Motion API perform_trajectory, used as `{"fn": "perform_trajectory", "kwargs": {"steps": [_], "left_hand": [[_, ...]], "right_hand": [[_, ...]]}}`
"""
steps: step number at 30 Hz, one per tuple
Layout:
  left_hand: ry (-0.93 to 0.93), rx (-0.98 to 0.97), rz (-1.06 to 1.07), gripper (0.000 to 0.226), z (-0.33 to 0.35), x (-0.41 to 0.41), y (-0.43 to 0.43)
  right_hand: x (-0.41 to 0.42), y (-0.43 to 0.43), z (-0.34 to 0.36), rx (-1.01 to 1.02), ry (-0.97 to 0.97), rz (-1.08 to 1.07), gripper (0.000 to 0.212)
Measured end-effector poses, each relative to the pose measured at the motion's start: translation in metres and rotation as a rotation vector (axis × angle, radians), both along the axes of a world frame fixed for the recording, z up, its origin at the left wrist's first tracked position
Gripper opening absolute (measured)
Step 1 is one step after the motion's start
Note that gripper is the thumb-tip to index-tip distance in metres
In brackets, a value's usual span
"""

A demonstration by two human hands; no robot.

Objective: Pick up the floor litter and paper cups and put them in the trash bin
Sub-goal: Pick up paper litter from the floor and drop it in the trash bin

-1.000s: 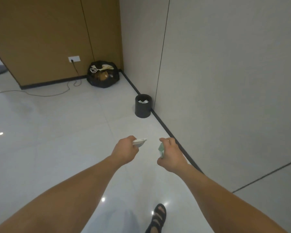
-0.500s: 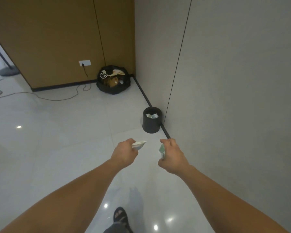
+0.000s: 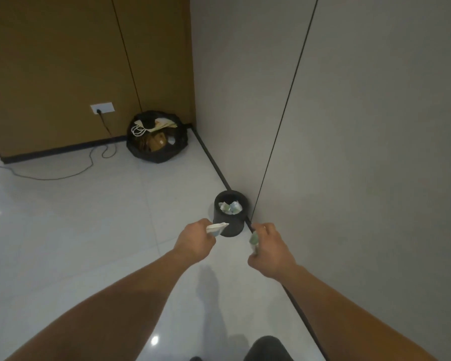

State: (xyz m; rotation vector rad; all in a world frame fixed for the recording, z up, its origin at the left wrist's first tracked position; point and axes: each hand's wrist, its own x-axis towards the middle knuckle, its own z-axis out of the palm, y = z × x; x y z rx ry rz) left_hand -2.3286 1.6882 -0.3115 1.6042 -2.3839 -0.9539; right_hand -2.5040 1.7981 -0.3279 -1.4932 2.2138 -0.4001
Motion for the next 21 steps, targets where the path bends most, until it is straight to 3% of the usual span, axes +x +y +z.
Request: {"fn": "perform_trajectory", "kwargs": {"steps": [15, 21], "left_hand": [[-0.1, 0.1, 0.012, 0.018, -0.042, -0.161, -0.22], [-0.136, 0.215, -0.01, 0.016, -0.092, -0.201, -0.29]], "right_hand": [[-0.149, -0.247, -0.047, 0.095, -0.084, 0.057, 0.081], [-0.187, -0.32, -0.088, 0.167, -0.124, 0.048, 0.082]]}}
